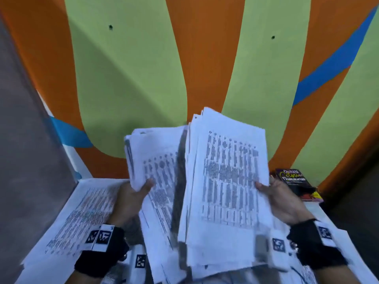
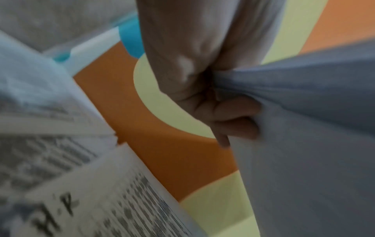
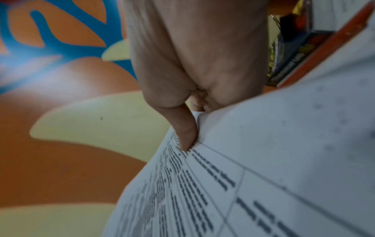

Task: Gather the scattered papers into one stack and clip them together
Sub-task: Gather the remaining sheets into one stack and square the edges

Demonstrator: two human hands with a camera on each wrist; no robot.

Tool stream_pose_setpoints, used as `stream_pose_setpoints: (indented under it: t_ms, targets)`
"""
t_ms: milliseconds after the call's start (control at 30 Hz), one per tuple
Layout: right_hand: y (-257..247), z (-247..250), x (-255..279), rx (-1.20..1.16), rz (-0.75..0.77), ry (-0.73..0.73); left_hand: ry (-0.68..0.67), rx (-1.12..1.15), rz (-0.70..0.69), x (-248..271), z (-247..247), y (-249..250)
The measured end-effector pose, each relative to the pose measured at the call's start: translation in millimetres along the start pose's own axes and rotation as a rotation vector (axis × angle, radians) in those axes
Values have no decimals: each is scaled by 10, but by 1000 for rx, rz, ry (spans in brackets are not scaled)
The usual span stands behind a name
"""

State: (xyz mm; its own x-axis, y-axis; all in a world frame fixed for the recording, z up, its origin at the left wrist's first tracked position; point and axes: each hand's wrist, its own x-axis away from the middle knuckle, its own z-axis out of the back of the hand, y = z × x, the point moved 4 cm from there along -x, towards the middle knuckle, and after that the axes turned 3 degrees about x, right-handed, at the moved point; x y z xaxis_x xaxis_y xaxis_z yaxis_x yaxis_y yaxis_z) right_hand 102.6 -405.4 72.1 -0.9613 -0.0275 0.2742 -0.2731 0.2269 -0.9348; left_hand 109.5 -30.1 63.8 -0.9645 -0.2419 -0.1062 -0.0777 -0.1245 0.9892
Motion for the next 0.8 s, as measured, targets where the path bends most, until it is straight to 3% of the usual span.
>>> stream_pose_setpoints:
  t_ms: [133, 333, 400, 500, 567, 800]
  targets:
    - [353, -257, -166, 121, -42, 35, -148, -20, 42, 45, -191, -7]
    - [483, -502, -287, 317, 16, 56, -209, 8, 37, 100, -238, 13]
    - [371, -610, -238, 358, 112, 84, -226, -23, 19, 123, -265, 118]
    - [42, -828, -121, 460, 400, 132, -150, -75, -58, 103, -254, 370]
    - [-121, -959, -65, 519, 546, 134, -107, -78, -34, 20, -223, 433]
    - [-242, -1024, -25, 406, 676, 191, -118, -44, 8, -86, -293, 223]
